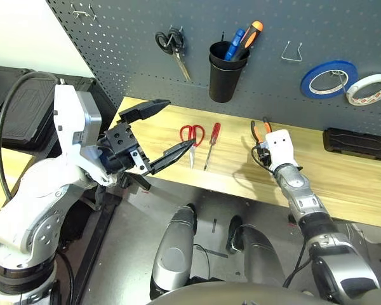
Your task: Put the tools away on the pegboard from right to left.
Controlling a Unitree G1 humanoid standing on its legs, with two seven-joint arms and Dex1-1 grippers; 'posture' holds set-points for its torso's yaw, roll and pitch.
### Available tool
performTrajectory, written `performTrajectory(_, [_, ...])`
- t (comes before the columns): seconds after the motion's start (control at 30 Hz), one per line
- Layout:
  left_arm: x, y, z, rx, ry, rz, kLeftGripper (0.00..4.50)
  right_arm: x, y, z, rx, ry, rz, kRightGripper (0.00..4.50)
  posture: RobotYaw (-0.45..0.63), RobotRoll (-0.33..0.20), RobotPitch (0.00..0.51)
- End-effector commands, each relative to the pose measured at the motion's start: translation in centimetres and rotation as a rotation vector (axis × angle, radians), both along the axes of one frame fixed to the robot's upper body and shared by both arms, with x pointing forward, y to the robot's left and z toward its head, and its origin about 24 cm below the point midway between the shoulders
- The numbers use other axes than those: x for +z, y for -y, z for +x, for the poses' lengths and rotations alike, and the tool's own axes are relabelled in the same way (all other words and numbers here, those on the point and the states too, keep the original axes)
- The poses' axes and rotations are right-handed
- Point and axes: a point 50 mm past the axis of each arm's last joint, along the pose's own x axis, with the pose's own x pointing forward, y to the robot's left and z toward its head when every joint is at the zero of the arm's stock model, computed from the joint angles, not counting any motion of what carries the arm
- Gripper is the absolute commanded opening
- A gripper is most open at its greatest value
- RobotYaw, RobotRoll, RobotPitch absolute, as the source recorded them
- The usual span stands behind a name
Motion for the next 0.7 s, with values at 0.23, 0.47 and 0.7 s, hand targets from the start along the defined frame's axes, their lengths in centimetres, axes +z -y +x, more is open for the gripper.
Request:
performTrajectory(0.23, [0.1, 0.6, 0.5, -0.05, 0.004, 0.003, 4.5, 3.4, 0.3, -1.3, 0.058, 0.309, -0.09, 2.12, 0.4, 0.0, 0.232])
performTrajectory(0.47, [0.1, 0.6, 1.0, -0.068, 0.009, 0.005, 4.5, 5.4, -0.4, -2.2, 0.122, 0.519, -0.135, 2.12, 0.37, 0.0, 0.223])
performTrajectory(0.7, [0.2, 0.6, 1.3, -0.079, 0.02, 0.004, 4.5, 8.7, -1.8, -1.9, 0.135, 0.739, -0.125, 2.12, 0.36, 0.0, 0.214])
